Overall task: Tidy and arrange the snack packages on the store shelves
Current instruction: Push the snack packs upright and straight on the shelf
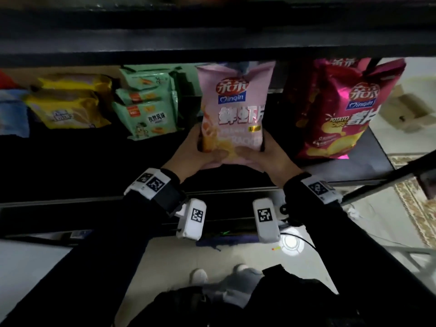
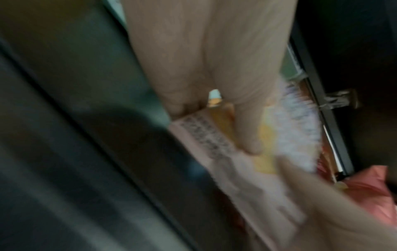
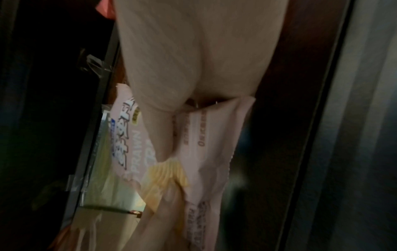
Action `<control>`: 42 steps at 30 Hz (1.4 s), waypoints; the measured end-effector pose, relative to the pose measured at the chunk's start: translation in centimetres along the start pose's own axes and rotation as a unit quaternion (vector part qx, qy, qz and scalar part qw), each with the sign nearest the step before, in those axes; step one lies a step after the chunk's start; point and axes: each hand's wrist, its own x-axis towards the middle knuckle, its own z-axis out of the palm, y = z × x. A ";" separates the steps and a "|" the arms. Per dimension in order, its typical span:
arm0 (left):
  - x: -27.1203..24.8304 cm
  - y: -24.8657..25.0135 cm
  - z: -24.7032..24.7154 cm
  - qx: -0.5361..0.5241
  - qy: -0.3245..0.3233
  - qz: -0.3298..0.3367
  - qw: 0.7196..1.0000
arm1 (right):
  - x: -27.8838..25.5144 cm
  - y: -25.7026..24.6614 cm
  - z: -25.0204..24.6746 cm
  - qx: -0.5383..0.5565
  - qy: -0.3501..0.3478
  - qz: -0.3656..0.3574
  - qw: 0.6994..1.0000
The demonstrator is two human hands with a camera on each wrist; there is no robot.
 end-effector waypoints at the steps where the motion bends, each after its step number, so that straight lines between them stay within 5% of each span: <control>1: -0.3 0.0 -0.3 0.001 -0.003 0.007 1.000 | -0.3 -0.1 -0.1 0.026 -0.014 0.005 1.000; 7: -0.7 0.6 -1.0 -0.061 -0.064 -0.011 0.996 | -0.5 -1.2 0.4 0.039 -0.039 0.007 0.998; 11: -1.1 1.3 -0.5 -0.085 -0.013 0.041 0.995 | -0.4 -1.9 1.1 0.062 -0.121 0.005 0.991; 17: -1.5 1.1 0.0 -0.113 -0.033 0.037 0.992 | 0.3 -2.1 1.7 0.147 -0.054 -0.023 0.987; 25: -0.6 2.9 0.0 -0.192 0.051 0.037 0.979 | 0.4 -3.1 1.6 0.138 -0.117 -0.020 0.983; 32: -0.6 4.1 -0.2 -0.212 -0.033 0.029 0.976 | 1.2 -4.9 1.7 0.190 -0.040 -0.060 0.979; 39: -0.4 5.9 -1.0 -0.272 0.076 0.076 0.956 | 1.8 -6.4 1.6 0.181 -0.089 -0.071 0.977; 42: -0.2 6.6 -0.6 -0.268 0.073 0.079 0.957 | 2.2 -7.2 1.5 0.207 -0.046 -0.091 0.973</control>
